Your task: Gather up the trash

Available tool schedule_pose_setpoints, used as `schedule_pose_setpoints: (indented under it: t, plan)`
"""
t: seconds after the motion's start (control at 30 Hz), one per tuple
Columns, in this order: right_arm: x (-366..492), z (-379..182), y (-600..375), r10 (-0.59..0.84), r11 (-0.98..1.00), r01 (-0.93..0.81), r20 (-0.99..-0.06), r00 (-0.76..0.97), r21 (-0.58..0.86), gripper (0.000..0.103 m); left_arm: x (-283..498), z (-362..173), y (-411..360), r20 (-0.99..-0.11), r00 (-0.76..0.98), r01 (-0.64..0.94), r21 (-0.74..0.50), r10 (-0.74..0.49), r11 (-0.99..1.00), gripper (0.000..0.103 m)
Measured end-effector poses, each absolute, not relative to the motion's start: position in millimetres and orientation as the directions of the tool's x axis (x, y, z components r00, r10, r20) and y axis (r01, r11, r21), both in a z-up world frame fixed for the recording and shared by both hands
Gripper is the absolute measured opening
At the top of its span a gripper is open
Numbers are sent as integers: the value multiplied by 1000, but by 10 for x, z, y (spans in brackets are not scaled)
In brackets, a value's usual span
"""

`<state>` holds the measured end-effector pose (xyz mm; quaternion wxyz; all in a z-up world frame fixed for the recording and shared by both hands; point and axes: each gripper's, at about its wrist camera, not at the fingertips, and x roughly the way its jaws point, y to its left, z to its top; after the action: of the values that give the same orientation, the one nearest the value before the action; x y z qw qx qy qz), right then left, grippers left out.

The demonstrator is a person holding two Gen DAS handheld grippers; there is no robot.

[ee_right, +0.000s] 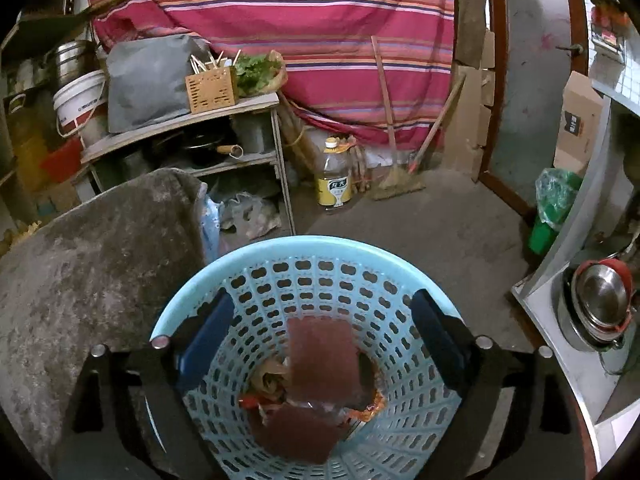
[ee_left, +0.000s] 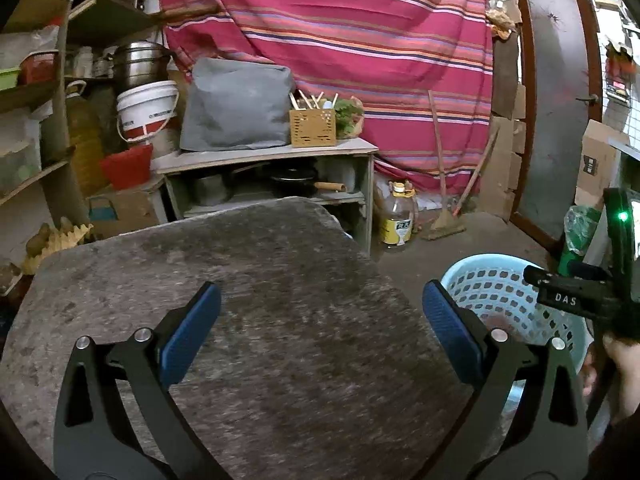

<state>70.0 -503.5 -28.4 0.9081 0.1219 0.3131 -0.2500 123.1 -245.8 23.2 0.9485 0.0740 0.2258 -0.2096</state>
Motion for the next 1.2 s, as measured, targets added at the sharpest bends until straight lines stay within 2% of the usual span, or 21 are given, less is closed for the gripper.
schedule_pose_setpoints:
  t: [0.2,0.47,0.67,0.9,1.2]
  plan:
    - [759,-319,-4902,-415,841,541,-627,659,13,98,1149,257,-2212,-449,823,408,41,-348,912,97]
    - [671,-274,-4677,-402,865,502,-615,678,-11,99,959,295,-1765,-440,845,353,34,-303,935,97]
    - [419,-58,-4344,-413,876,482,-549,727,-22,99,743,359,-1356,-405,871,313,26,-276,950,98]
    - [75,239,-3675,-325,928,371,-431,842,24,99,559,353,-910,-390,891,258,12,-233,966,98]
    - [-199,90,-2990,-239,960,277,-388,890,44,99,311,90,-455,-401,905,166,26,-141,986,98]
